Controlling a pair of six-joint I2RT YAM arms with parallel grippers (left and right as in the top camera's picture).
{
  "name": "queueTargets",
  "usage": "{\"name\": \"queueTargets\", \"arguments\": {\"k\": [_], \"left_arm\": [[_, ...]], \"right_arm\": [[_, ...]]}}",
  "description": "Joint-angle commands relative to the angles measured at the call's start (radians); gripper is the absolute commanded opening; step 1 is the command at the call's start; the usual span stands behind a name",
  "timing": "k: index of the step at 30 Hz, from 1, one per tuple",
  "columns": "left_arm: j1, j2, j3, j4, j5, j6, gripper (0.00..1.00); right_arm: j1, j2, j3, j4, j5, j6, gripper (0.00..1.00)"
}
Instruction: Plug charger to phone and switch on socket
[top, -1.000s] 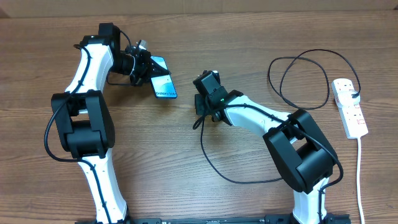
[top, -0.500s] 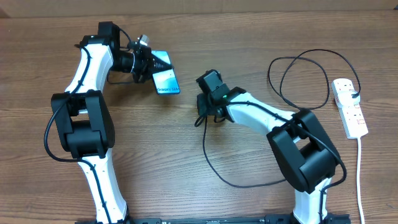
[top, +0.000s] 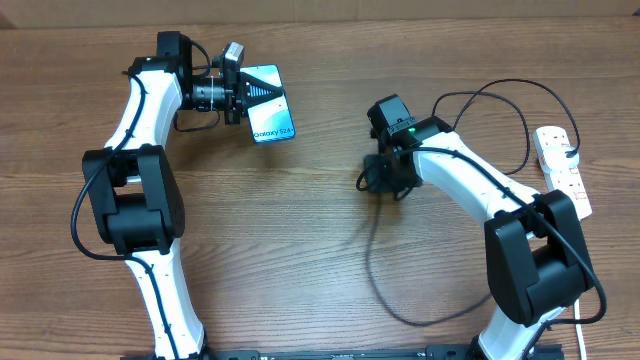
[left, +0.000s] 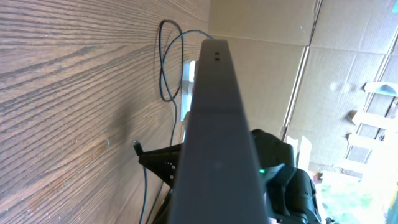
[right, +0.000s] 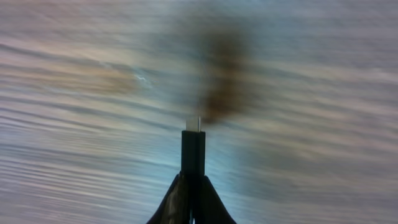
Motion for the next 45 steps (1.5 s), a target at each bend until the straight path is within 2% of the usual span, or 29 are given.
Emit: {"name": "queueTargets", "arguments": {"k": [1,11,13,16,19,27,32,36,45], "left_arm": [[-0.007,-0.025,0.002,0.005,0.051,0.019,0.04],[-0.008,-0.025,0.002,0.005,0.051,0.019,0.04],[-0.008,-0.025,0.002,0.005,0.048,0.018,0.04],[-0.008,-0.025,0.002,0.003,0.028,0.018,0.04],[-0.008,-0.025,0.002,0.003,0.025,0.018,0.04],[-0.008,-0.025,0.002,0.003,0.025,0.018,0.04],[-0.008,-0.025,0.002,0.002,0.025,0.018,0.04],[-0.008,-0.025,0.002,0.001,0.025,0.018,0.04],[-0.008,-0.025,0.002,0.002,0.025,0.018,0.04]], "right_arm": [[-0.003,-0.013,0.007,-0.044,0.166,-0.03,0.04],[0.001,-0.013,-0.058,-0.005,0.131,-0.026,0.05],[0.001,-0.013,-0.058,-0.005,0.13,-0.026,0.1],[0.0,-0.013,-0.058,-0.006,0.13,-0.026,0.31],[0.0,-0.013,-0.058,-0.005,0.132,-0.026,0.37],[-0.034,-0.013,-0.058,0.024,0.111,-0.023,0.38],[-0.072,-0.013,-0.064,0.036,0.013,-0.023,0.31],[-0.081,-0.013,-0.091,0.067,-0.04,-0.027,0.3],[-0.078,-0.013,-0.159,0.138,-0.049,-0.027,0.25]]}}
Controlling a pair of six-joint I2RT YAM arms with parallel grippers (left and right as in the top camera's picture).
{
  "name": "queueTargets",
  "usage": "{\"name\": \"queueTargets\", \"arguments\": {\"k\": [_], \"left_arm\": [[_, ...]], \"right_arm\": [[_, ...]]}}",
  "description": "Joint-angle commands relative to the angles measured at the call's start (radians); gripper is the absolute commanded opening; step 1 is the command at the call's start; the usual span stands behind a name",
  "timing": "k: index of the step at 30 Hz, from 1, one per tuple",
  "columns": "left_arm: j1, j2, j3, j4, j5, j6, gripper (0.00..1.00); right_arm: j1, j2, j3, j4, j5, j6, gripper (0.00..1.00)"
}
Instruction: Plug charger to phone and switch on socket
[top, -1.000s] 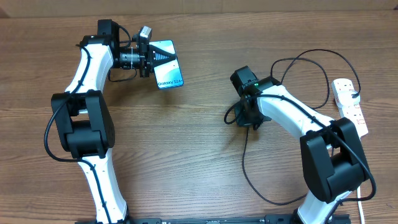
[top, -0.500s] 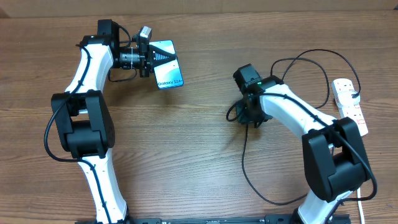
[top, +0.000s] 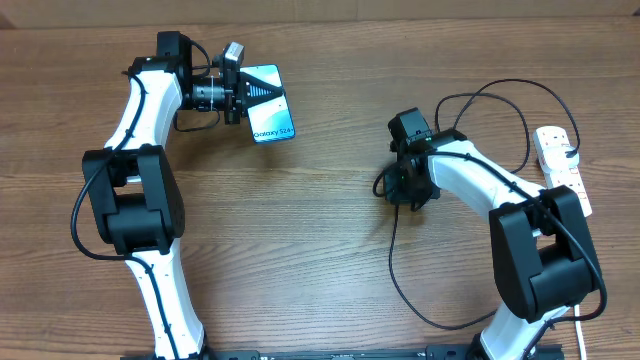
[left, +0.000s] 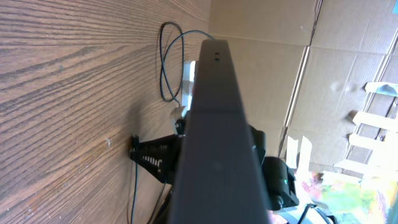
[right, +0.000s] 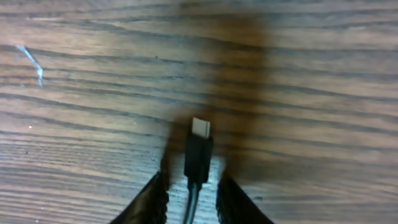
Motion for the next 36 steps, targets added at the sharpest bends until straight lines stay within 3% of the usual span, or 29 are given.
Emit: {"name": "queueTargets", "arguments": {"k": [1,11,24,36], "left_arm": [[-0.008,-0.025,0.002,0.001,0.028,0.018,0.04],[-0.008,-0.025,0.002,0.0,0.028,0.018,0.04],[-0.008,-0.025,0.002,-0.008,0.028,0.018,0.04],[-0.008,-0.025,0.002,-0.008,0.027,0.018,0.04]], "right_arm": [[0.001,-0.013,-0.027,0.024,-0.009,-0.001,0.25],[0.0,-0.013,-0.062,0.093,0.044,-0.001,0.23],[0.0,-0.013,-0.062,0.079,0.043,-0.001,0.04],[0.0,-0.013,-0.062,0.078,0.043,-0.001,0.04]]}}
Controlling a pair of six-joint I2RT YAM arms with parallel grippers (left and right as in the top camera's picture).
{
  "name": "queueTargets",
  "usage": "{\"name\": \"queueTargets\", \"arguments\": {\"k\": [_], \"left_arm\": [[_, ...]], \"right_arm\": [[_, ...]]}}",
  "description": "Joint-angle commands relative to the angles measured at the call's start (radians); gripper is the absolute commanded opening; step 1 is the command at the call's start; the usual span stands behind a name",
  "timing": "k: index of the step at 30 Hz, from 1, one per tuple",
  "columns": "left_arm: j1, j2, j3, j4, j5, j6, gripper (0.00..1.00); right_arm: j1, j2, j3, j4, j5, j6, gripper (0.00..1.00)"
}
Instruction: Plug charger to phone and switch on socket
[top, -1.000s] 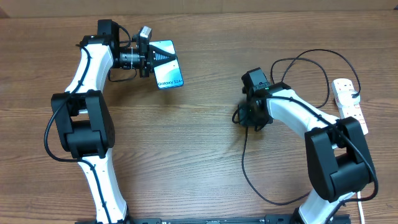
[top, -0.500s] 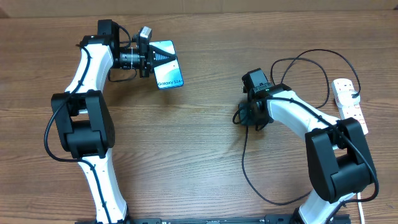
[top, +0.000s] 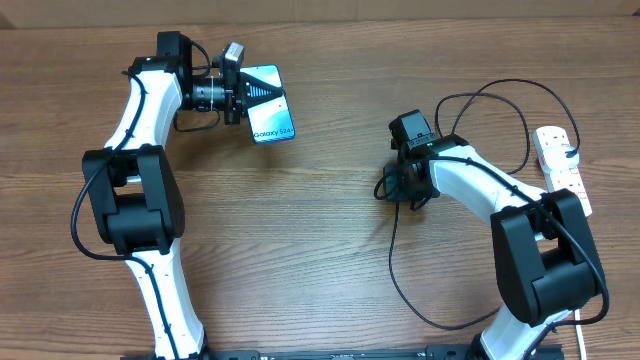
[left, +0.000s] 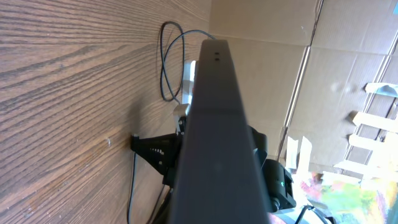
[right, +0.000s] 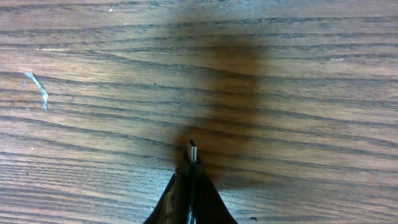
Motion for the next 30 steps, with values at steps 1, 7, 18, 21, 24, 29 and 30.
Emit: {"name": "queueTargets", "arguments": {"k": [1,7,18,21,24,29,30], "left_arm": [[-0.008,-0.025,0.002,-0.003,0.029,0.018,0.04],[-0.008,-0.025,0.002,-0.01,0.002,0.018,0.04],[-0.008,-0.025,0.002,-0.016,0.064,0.018,0.04],[-0.009,-0.025,0.002,-0.008,0.137,0.018,0.04],[-0.012,-0.025,0.002,-0.008,0.184,0.018,0.04],[-0.03,-0.025,0.003,0.019,0.234,0.003,0.04],[-0.034,-0.025,0.003,0.023,0.234,-0.002,0.04]], "right_arm": [[0.0,0.005,-0.023,-0.006,0.006,-0.001,0.04],[0.0,0.005,-0.023,-0.02,0.007,-0.002,0.04],[0.0,0.005,-0.023,-0.023,0.006,0.003,0.04],[-0.001,0.005,-0.023,-0.024,-0.006,0.002,0.04],[-0.009,0.005,-0.016,-0.033,-0.112,-0.041,0.04],[-0.032,0.005,0.026,-0.1,-0.406,-0.189,0.04],[-0.038,0.002,0.034,-0.11,-0.486,-0.22,0.04]]}}
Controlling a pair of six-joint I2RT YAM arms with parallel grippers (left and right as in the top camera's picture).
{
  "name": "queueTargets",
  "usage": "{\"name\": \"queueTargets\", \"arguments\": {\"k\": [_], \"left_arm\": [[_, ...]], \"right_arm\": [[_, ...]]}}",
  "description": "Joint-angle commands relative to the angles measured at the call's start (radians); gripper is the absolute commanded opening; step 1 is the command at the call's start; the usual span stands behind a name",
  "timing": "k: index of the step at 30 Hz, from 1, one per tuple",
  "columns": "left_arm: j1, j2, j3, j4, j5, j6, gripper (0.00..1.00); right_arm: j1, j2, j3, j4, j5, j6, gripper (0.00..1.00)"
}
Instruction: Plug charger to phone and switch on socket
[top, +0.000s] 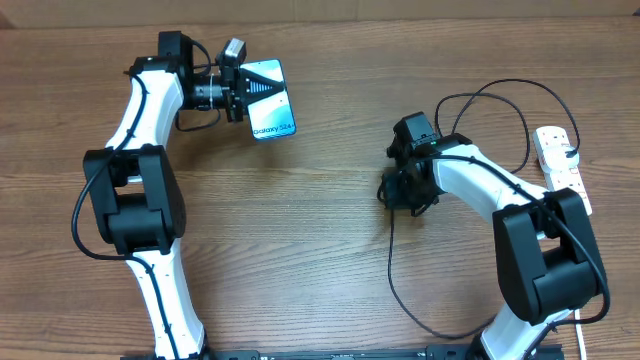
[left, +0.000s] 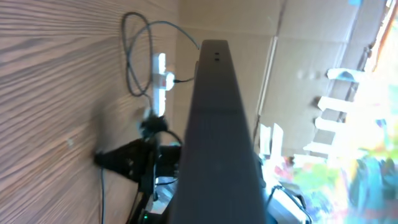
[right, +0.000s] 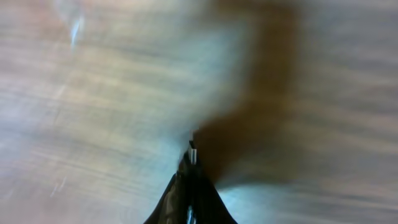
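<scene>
A blue-screened phone (top: 268, 100) is held off the table at the back left, my left gripper (top: 240, 88) shut on it. The left wrist view shows only its dark edge (left: 214, 124), end on. My right gripper (top: 402, 192) is at centre right, shut on the black charger plug (right: 193, 155), whose metal tip pokes out past the closed fingers. The black cable (top: 392, 270) trails from it in a loop toward the white socket strip (top: 562, 165) at the right edge. The right wrist view is blurred.
Cardboard walls stand beyond the far table edge. The cable also loops behind the right arm (top: 490, 100) near the socket strip. Wood table (top: 300, 250) lies between the two arms.
The left gripper has tilted the phone slightly up and back. The right gripper, still shut on the plug, has shifted a little and its view is now blurred by motion.
The right gripper first held the plug at centre table while the left held the phone. Then it stood open farther right with the plug lying between its fingers. It was then shut on the plug with less tip showing, and holds it now.
</scene>
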Motion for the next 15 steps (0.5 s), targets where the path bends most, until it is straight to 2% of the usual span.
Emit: {"name": "queueTargets", "arguments": {"k": [1,6,15], "left_arm": [[-0.027,-0.025,0.004,0.015,0.092,-0.008,0.04],[-0.05,-0.025,0.004,0.058,0.092,-0.084,0.04],[-0.088,-0.025,0.004,0.157,0.079,-0.181,0.05]], "right_arm": [[-0.021,-0.001,0.037,-0.02,-0.342,-0.142,0.04],[-0.063,-0.024,0.042,0.01,-0.763,-0.211,0.04],[-0.077,-0.029,0.042,0.066,-1.056,-0.21,0.04]]}}
